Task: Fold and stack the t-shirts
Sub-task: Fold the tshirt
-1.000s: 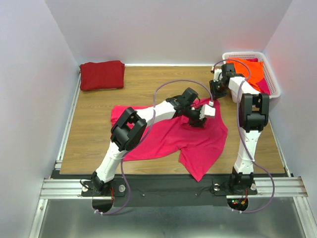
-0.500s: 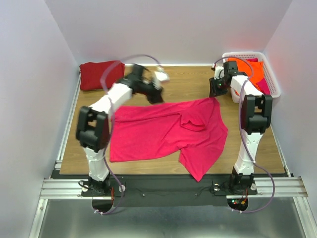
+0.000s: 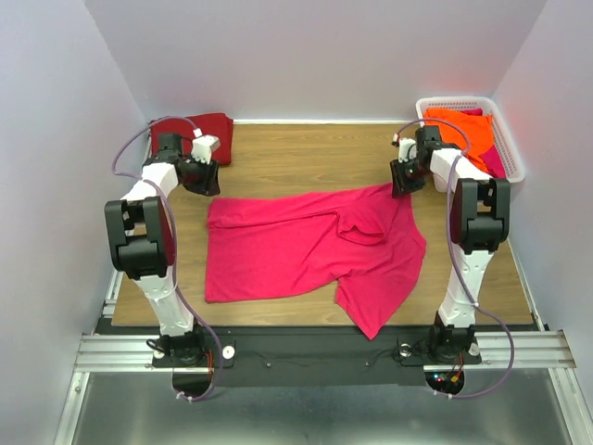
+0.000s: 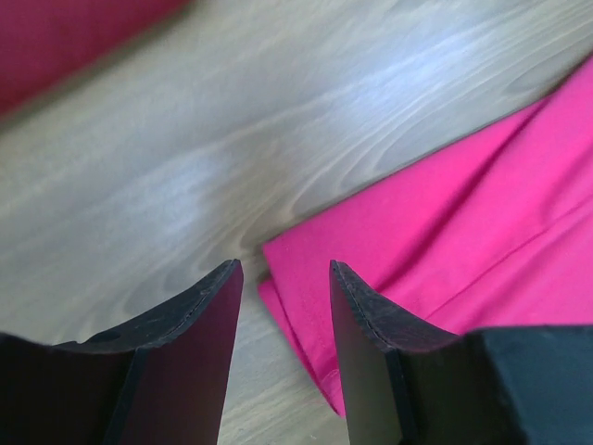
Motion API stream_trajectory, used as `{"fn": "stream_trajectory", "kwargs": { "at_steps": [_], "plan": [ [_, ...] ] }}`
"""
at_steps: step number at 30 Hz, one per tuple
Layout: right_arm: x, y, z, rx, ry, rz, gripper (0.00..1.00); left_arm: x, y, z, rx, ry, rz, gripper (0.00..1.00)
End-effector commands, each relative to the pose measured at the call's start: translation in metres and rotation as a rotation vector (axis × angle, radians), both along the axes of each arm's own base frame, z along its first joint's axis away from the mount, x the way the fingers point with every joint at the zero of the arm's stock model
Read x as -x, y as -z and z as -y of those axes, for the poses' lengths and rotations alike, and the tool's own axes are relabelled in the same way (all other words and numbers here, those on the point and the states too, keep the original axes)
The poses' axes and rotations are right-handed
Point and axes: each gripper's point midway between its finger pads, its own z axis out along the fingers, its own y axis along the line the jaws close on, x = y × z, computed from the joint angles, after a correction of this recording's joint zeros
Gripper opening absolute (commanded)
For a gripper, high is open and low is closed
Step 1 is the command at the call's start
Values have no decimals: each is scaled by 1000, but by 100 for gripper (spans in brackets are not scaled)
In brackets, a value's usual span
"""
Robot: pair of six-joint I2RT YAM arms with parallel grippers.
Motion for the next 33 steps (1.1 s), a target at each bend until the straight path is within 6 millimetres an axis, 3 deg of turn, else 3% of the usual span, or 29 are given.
{"fn": "stream_trajectory", "kwargs": {
  "at_steps": [1, 8, 14, 17, 21, 24, 27, 29, 31, 33],
  "plan": [
    [5, 15, 7, 56, -24, -24, 38, 3, 17, -6, -79, -18, -18, 55],
    [8, 22, 15, 102, -19, -39, 38, 13, 47, -21, -138, -82, -97, 57],
    [1, 4, 10, 71, -6, -6, 40, 22, 61, -21, -132, -93, -147, 57],
    [1, 12, 12, 80, -1, -26, 41, 26, 67, -18, -119, -85, -174, 51],
    [4, 26, 15, 98, 6, -57, 41, 27, 79, -16, -98, -87, -217, 26],
    [-5, 29, 20, 120, 23, -52, 41, 17, 80, -24, -83, -108, -212, 0],
    [-26, 32, 22, 128, 50, -29, 41, -15, 65, -42, -95, -159, -144, 0],
    [-51, 19, 24, 134, 72, 27, 41, -28, 61, -53, -102, -182, -124, 0],
    [-63, 24, 25, 137, 78, 38, 41, -42, 56, -57, -99, -185, -110, 0],
    [-81, 9, 22, 118, 91, 86, 41, -48, 54, -54, -88, -179, -104, 0]
  ]
}}
